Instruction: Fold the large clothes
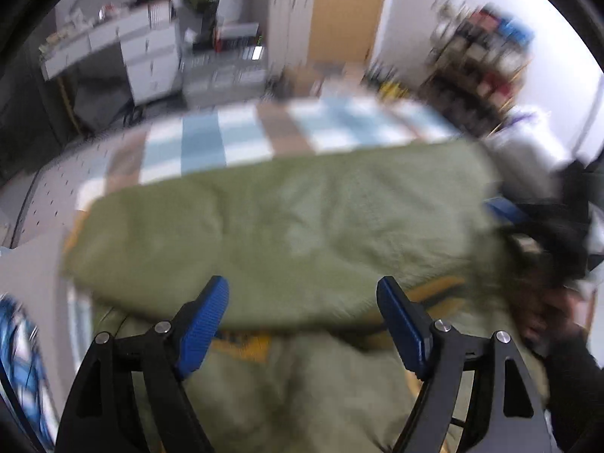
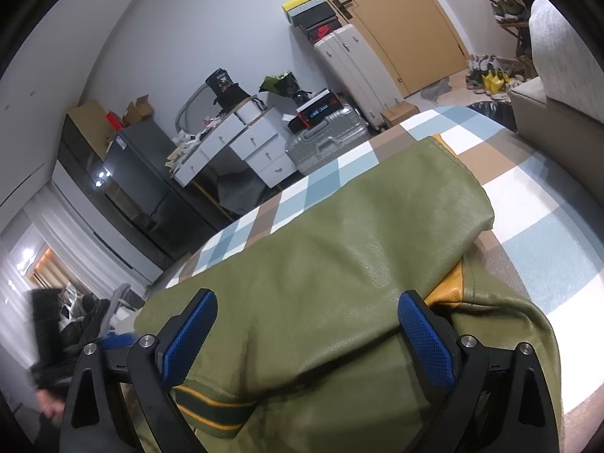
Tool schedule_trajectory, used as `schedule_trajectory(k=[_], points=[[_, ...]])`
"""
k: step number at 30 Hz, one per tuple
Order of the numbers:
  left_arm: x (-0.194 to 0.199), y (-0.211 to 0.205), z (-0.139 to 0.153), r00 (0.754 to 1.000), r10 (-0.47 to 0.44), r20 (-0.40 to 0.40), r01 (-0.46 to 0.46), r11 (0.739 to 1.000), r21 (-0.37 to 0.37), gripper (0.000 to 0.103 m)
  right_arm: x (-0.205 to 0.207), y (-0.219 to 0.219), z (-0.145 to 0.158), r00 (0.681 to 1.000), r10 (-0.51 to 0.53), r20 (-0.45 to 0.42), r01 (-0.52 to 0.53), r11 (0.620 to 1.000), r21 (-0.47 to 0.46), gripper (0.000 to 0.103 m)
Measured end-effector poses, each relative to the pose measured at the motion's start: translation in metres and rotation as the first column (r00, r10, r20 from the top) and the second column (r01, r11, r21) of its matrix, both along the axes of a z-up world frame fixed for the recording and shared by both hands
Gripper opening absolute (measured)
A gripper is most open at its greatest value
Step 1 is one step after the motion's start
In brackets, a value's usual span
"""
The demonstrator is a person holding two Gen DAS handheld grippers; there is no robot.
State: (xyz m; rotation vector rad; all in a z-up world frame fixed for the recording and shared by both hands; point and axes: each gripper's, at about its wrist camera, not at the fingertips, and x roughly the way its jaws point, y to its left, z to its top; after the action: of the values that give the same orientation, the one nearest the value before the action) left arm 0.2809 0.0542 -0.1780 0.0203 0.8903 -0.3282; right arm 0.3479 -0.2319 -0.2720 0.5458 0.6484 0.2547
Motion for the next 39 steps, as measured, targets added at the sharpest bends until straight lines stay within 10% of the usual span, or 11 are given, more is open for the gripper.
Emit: schedule_trajectory(k=[10,15,19,27,32,39], points=[[-0.204,0.104,0.140,0.896,0.236,0.376,-0.133,0.951,-0.280,0.089,-0.060,0.048,0.077,0.989,0.125,0.076,-0.106,0.970,-0.220,0.097],[-0.274,0.117,0.168,0.811,0.315,0.493,-0.173,0.934,-0.312,0.098,-0.152,0.069,0.158,0.952,0.202,0.231,-0.126,0.943,-0.308,0.099],[-0.300,0.107,0.155,0.763,0.344,0.546,-0.293,0.939,-0.183,0.102,-0.218,0.073,0.192,0.940,0.233,0.251,-0.134,0.925,-0.356,0.103],[-0.263,0.100,0.055,0.878,0.346,0.331,-0.340,0.937,-0.077,0.102,-0.295,0.067,0.175,0.937,0.249,0.247,-0.110,0.877,-0.467,0.103],[-0.226,0.106,-0.009,0.898,0.404,0.174,-0.418,0.907,0.052,0.102,-0.294,0.048,0.122,0.980,0.167,0.105,-0.095,0.865,-0.493,0.103],[-0.206,0.131,-0.045,0.895,0.446,-0.019,-0.446,0.894,-0.037,0.102,-0.274,-0.021,0.034,0.977,-0.040,-0.210,-0.050,0.914,-0.404,0.103]])
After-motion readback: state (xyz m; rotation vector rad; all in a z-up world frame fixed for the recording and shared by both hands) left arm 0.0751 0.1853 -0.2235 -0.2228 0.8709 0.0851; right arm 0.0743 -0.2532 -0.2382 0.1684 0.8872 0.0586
